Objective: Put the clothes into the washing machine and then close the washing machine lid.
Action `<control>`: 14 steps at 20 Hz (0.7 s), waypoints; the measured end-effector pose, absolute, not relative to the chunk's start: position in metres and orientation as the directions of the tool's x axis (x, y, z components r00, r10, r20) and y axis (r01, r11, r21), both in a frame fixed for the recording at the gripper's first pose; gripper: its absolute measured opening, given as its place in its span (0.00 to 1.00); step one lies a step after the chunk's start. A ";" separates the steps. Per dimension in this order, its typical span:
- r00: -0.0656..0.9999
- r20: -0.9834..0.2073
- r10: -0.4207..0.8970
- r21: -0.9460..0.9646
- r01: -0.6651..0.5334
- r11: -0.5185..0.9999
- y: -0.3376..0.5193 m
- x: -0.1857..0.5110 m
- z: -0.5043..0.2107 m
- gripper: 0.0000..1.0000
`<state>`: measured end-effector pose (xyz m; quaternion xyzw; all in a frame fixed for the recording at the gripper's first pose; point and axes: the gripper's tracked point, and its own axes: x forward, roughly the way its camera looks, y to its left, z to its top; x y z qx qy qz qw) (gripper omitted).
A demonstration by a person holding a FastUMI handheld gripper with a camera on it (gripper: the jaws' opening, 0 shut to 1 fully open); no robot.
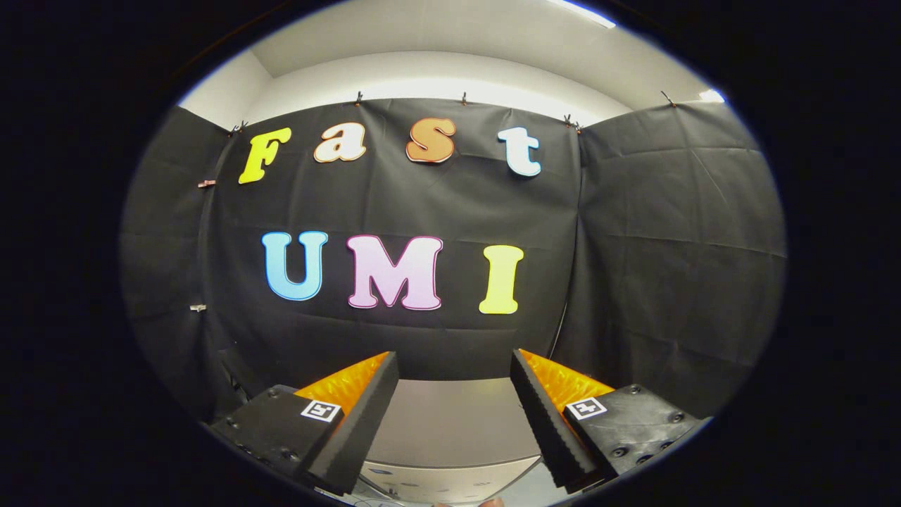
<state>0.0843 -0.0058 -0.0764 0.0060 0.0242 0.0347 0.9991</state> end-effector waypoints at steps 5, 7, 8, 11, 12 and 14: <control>0.997 -0.062 0.050 0.044 -0.047 0.998 -0.021 0.091 -0.077 1.00; 0.997 -0.061 0.043 0.041 -0.041 0.998 -0.027 0.092 -0.076 1.00; 0.997 -0.061 0.040 0.040 -0.038 0.999 -0.031 0.092 -0.075 1.00; 0.998 -0.054 0.029 0.034 -0.027 0.999 -0.036 0.095 -0.072 1.00; 0.998 -0.052 0.025 0.032 -0.024 0.999 -0.037 0.096 -0.070 1.00; 0.998 -0.052 0.025 0.030 -0.023 0.999 -0.036 0.096 -0.069 1.00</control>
